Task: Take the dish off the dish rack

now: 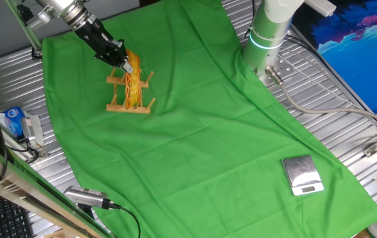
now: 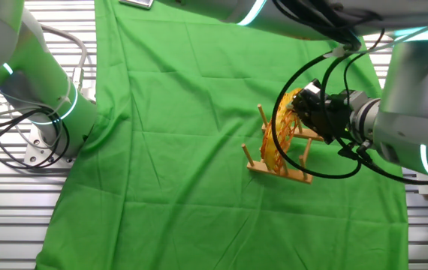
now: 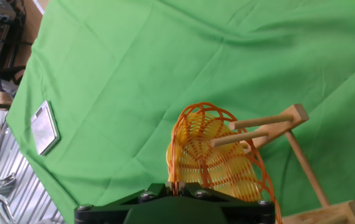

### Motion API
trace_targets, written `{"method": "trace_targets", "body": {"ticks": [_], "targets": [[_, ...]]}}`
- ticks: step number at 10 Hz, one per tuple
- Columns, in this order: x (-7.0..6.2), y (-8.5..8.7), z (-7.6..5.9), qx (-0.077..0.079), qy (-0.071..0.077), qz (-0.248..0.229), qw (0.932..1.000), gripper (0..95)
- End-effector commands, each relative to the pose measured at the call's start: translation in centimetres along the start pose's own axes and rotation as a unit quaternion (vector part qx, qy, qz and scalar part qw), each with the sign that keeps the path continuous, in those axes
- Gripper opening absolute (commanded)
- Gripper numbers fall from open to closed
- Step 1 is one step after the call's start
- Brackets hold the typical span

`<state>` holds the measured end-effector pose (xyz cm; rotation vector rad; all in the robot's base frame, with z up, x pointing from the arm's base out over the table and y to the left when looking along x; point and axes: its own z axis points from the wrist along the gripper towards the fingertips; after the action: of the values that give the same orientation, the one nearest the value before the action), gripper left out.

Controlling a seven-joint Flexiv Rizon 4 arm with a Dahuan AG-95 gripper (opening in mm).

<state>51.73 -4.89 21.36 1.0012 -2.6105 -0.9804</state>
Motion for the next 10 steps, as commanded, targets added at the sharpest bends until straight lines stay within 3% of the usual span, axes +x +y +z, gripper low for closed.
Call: {"method": "trace_targets", "body": {"ticks": [1,10], "targets": [[0.0,0.3,-0.2,-0.002,-0.001,0.001,1.0,0.0],[0.1,2.0,-1.2,-0.009,-0.001,0.005,1.0,0.0]]}}
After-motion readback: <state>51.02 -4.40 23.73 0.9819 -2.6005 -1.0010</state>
